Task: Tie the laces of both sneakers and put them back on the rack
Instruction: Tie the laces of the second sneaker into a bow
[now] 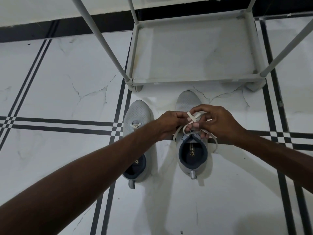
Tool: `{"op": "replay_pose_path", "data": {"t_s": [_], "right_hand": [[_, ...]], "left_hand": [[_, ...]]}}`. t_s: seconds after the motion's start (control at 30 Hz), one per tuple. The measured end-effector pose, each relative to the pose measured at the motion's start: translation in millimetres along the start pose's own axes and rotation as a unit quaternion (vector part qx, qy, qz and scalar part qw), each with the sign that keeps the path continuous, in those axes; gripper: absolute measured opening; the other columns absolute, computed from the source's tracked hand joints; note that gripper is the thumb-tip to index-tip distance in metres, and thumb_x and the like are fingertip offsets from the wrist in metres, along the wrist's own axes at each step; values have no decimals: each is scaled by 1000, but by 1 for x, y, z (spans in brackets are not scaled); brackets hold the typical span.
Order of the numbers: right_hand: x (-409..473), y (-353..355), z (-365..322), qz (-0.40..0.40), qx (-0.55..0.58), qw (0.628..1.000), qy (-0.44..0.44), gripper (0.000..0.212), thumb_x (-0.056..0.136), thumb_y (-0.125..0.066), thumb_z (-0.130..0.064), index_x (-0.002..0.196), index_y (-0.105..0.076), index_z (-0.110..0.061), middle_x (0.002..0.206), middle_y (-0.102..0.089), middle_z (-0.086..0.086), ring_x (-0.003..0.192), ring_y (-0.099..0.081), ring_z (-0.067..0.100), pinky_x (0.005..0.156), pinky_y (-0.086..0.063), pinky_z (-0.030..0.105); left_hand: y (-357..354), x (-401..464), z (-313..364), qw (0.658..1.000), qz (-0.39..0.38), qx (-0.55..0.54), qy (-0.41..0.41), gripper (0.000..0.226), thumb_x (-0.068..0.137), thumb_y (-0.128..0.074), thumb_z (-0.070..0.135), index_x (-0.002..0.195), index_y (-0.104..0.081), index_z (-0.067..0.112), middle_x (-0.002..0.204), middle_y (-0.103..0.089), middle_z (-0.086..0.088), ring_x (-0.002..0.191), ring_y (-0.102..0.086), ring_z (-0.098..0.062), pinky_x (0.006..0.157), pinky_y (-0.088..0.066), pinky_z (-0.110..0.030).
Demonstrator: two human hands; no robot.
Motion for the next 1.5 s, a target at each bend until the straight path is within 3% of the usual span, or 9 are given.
{"op": "replay_pose_path", "data": {"t_s": [0.3, 0.57, 0.7, 0.8, 0.9, 1.1, 1.23, 1.37, 1.5], "right_hand": [[3, -5, 2, -50, -7, 999, 1, 33, 80, -77, -9, 108, -68, -23, 66, -69, 19, 51, -68, 25, 52, -53, 24], [11, -9, 30, -104, 96, 988, -56, 24, 87, -66, 3, 104, -49, 0, 82, -69, 23, 61, -67, 29, 57, -55, 34], [13, -8, 43, -135, 136, 977, -93, 10, 89, -63, 4, 92, -54, -1, 77, -68, 21, 67, -63, 31, 67, -52, 37], [16, -11, 45, -144, 154, 971, -109, 10, 90, -62, 2, 93, -56, -5, 76, -64, 18, 62, -59, 25, 62, -49, 34], [18, -15, 49, -146, 139, 970, -135, 6, 93, -58, -1, 93, -58, -7, 74, -62, 14, 53, -49, 17, 53, -40, 29], [15, -15, 53, -143, 139, 958, -208, 22, 93, -46, 0, 104, -65, -3, 78, -66, 19, 42, -43, 10, 49, -35, 25], [17, -14, 54, -142, 107, 962, -209, 28, 94, -53, -3, 115, -71, -10, 91, -69, 20, 44, -43, 6, 48, -40, 20], [15, -5, 48, -115, 93, 974, -170, 24, 88, -63, 2, 111, -70, -4, 85, -74, 20, 63, -70, 19, 61, -58, 25], [16, 14, 26, -24, -159, 987, -21, 10, 72, -84, -16, 78, -76, -17, 64, -75, 1, 59, -72, 11, 66, -56, 23]], "left_hand": [[-9, -8, -8, 997, -43, -46, 35, 12, 96, -58, 5, 99, -68, -2, 84, -66, -12, 72, -61, -15, 71, -55, -20], [-5, -2, -7, 1000, 5, 0, 9, 28, 96, -57, 3, 121, -62, -9, 81, -59, -11, 62, -52, -10, 57, -52, -16], [-5, -2, -1, 991, -24, 126, -26, 27, 100, -54, 11, 115, -63, -9, 83, -56, -16, 63, -52, -13, 61, -51, -19], [-11, -3, 23, 939, -47, 324, -104, 29, 96, -61, 24, 103, -70, -3, 79, -67, -19, 65, -62, -15, 67, -54, -27], [-21, -8, 49, 829, -12, 526, -191, 19, 86, -73, 33, 88, -78, 14, 68, -71, 3, 62, -62, -3, 67, -49, -22], [-42, -26, 49, 695, 80, 628, -342, 8, 76, -67, 18, 78, -67, 10, 72, -68, -5, 63, -58, -22, 58, -49, -38], [-35, -30, 47, 698, 140, 595, -373, 13, 74, -69, 11, 74, -57, 9, 73, -59, -7, 61, -53, -24, 53, -45, -38], [-35, -33, 44, 723, 133, 558, -384, 11, 75, -69, 9, 75, -59, 8, 79, -58, -5, 66, -55, -23, 57, -47, -40], [-12, -39, 32, 803, 164, 472, -325, 15, 74, -78, 17, 73, -63, 13, 88, -66, 0, 82, -63, -18, 71, -52, -36]]}}
Point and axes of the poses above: each hand's wrist, its own x-axis towards the middle knuckle, its own y-axis out of the back of the hand, z = x × y, the point moved 8 cm from there along x, towards the middle knuckle
